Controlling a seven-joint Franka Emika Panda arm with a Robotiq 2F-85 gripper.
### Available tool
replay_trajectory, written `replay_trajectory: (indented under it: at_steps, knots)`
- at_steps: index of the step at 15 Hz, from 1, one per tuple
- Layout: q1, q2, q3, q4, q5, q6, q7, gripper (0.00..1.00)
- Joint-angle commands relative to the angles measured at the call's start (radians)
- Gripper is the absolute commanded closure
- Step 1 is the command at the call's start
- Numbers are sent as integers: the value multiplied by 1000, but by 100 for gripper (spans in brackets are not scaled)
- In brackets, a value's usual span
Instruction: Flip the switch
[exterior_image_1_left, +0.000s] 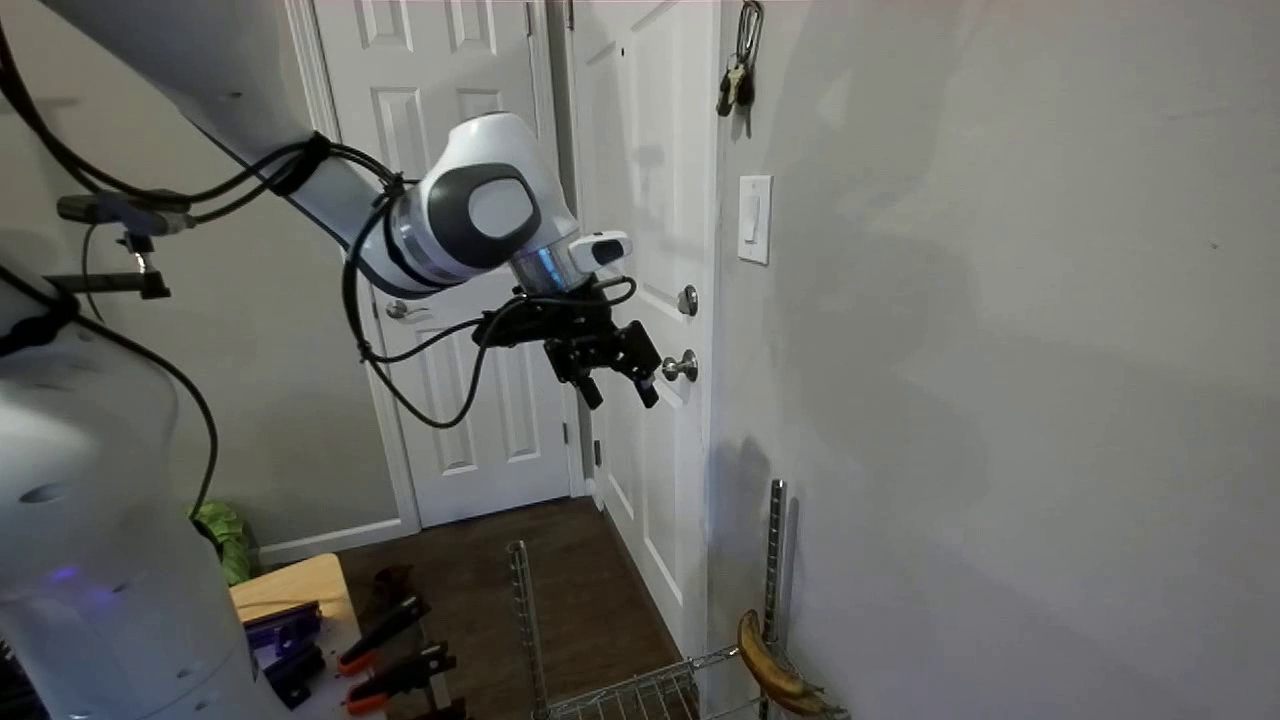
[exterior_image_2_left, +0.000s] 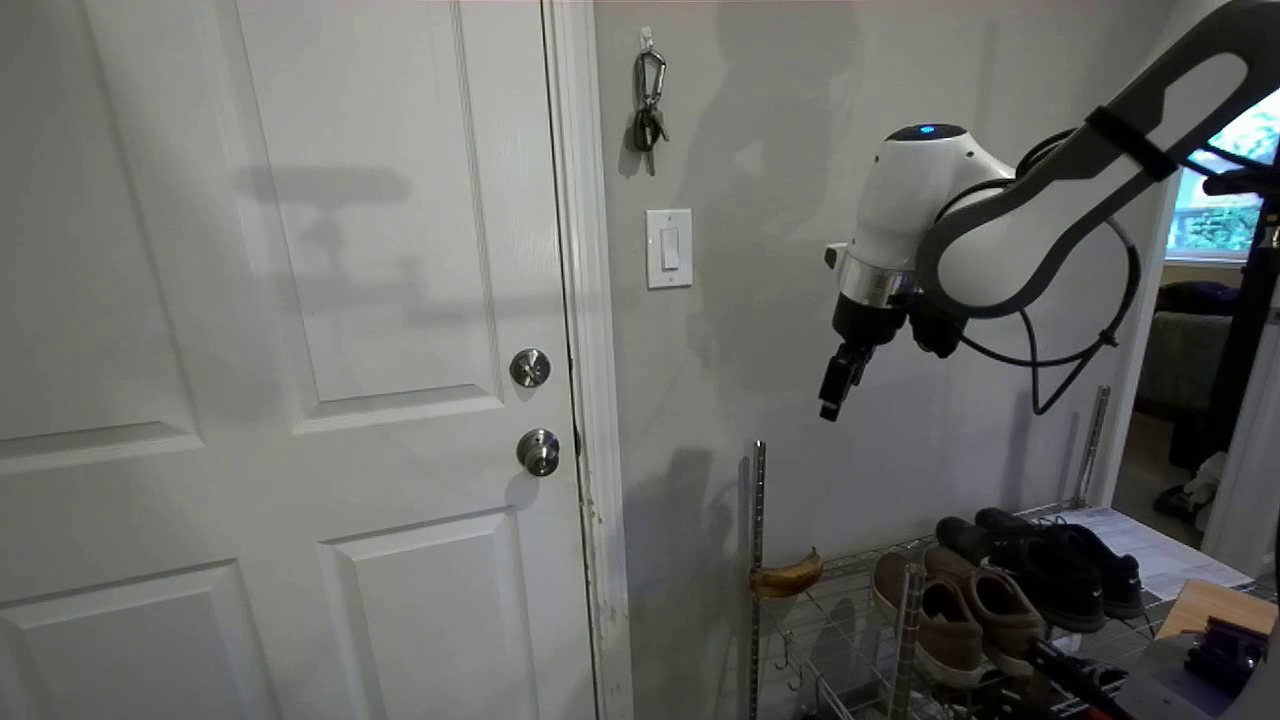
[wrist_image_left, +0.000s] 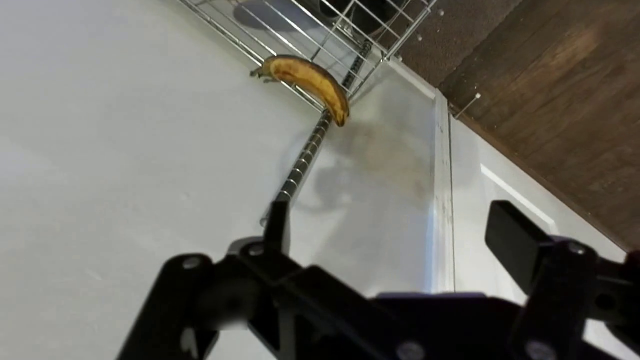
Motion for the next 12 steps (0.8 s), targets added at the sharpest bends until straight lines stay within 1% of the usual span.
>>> replay_trajectory:
  at_steps: [1,2,6,10,12]
  knots:
    - [-8,44,48,15,-70,80,5,0]
    - [-8,54,62,21,-87,91,8,0]
    - [-41,98,149,74,-215,141,52,0]
    - [-73,117,210,127,-345,213,115,0]
    - [-117,120,245,157,-440,251,179,0]
